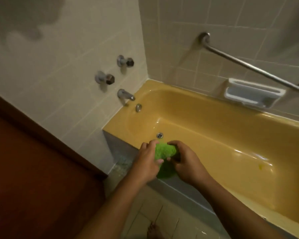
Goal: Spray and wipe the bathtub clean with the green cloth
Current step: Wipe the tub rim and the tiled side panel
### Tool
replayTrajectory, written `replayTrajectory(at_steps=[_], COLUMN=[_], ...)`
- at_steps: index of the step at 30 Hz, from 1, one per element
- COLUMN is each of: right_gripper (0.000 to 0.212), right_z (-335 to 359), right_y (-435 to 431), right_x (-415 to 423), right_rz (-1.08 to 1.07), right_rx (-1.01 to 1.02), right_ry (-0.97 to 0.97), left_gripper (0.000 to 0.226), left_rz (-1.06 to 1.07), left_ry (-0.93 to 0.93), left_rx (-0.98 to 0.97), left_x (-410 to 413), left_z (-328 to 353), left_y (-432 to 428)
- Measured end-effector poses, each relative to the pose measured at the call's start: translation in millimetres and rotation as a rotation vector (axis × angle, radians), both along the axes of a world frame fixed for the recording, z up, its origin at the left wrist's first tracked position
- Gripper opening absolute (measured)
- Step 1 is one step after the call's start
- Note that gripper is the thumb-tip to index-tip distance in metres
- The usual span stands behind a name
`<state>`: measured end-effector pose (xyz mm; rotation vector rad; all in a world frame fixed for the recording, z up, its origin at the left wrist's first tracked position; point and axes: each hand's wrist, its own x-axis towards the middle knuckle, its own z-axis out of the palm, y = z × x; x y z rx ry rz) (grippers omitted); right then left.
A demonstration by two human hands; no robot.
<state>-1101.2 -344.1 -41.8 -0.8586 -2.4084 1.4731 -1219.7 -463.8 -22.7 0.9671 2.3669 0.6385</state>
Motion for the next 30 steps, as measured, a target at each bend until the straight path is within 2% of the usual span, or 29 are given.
replayTrajectory(at_steps=[4, 9, 11, 12, 14, 16, 18, 19, 20, 22, 25, 28, 30], right_gripper=[0.03, 0.035, 0.03, 0.027, 0.023, 0.018, 0.014, 0.023, 0.03, 0.035, 0.037, 0.036, 0.032], right_z=[-15, -25, -30, -33, -40, -51, -61, -64, -66, -74, -101, -144, -183], right_y=[-17, -44, -53, -56, -58, -57, -57, -57, -56, -52, -45, -38, -31], right_x=[-66, -132, -156, -167, -184, -196, -208, -214, -221, -240, -272, -303, -325], right_rz=[0.129, 0.254, 0.263, 0.27, 0.292, 0.352, 0.448, 0.496, 0.533, 0.563, 0.567, 0.541, 0.538], right_rx=[0.35, 0.46, 0.362, 0.27, 0.08, -0.062, -0.276, -0.378, -0.44, -0.508, -0.552, -0.5, -0.353], right_ry=[-0.077, -0.101, -0.066, -0.053, -0.055, -0.051, -0.028, -0.031, -0.041, -0.059, -0.088, -0.146, -0.17], left_gripper=[0.05, 0.051, 0.052, 0.052, 0.058, 0.071, 0.097, 0.104, 0.102, 0.083, 0.064, 0.061, 0.053], left_rz=[0.141, 0.396, 0.562, 0.632, 0.79, 0.905, 0.961, 0.994, 1.016, 1.043, 1.107, 1.209, 1.289], left_ry=[0.113, 0.149, 0.078, -0.026, -0.39, -0.686, -0.83, -0.874, -0.882, -0.803, -0.652, -0.598, -0.576], left_rx=[0.001, 0.111, 0.203, 0.249, 0.368, 0.484, 0.631, 0.714, 0.785, 0.877, 0.911, 0.895, 0.873], left_x=[-49, -87, -94, -98, -108, -125, -148, -158, -167, -181, -199, -221, -237], left_z=[-9, -28, -38, -44, -52, -61, -81, -91, -98, -111, -137, -177, -209], left_y=[-44, -78, -82, -81, -76, -70, -66, -64, -60, -53, -46, -45, -47])
